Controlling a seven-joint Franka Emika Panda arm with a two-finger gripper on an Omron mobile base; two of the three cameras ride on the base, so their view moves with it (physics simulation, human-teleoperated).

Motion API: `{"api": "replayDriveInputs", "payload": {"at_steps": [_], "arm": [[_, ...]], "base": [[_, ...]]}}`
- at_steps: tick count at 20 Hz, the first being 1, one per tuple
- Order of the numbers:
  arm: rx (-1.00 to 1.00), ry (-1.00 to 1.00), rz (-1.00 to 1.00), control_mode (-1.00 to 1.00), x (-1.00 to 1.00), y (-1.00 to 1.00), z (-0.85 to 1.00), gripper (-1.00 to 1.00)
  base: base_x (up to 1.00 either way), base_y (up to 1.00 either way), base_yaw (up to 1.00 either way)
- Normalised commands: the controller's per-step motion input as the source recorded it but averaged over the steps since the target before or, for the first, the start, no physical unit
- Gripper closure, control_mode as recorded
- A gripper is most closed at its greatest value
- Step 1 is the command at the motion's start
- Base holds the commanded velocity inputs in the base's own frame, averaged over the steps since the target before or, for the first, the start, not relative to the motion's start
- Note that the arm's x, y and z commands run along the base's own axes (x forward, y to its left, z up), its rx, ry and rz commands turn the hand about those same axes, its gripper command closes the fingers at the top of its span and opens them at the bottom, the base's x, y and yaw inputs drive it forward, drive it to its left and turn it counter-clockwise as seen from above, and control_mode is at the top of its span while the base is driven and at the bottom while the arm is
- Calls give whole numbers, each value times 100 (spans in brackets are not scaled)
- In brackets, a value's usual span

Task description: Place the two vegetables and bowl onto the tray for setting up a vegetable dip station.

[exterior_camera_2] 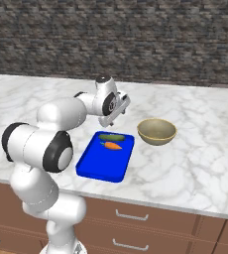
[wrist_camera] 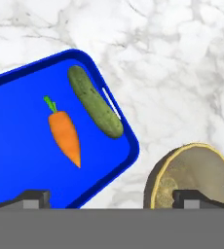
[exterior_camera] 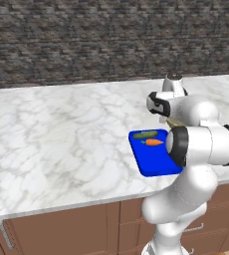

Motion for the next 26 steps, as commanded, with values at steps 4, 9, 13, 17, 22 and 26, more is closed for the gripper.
{"api": "replayDriveInputs", "payload": {"at_steps": [4,9,13,17,22,26], "arm": [[0,8,-14,-100,-1,-29,18,-100],[0,6,-11,-100,-2,-23,8,-100],[0,4,-7,-100,-4,-23,0,-100],[0,1,-5,-100,-6,-21,0,-100],[0,0,-1,-100,0,-17,-2,-100],[0,0,0,-100,0,-8,-23,-100]], "base": [[0,0,0],[0,0,0],[0,0,0],[0,0,0],[0,0,0],[0,0,0]]}}
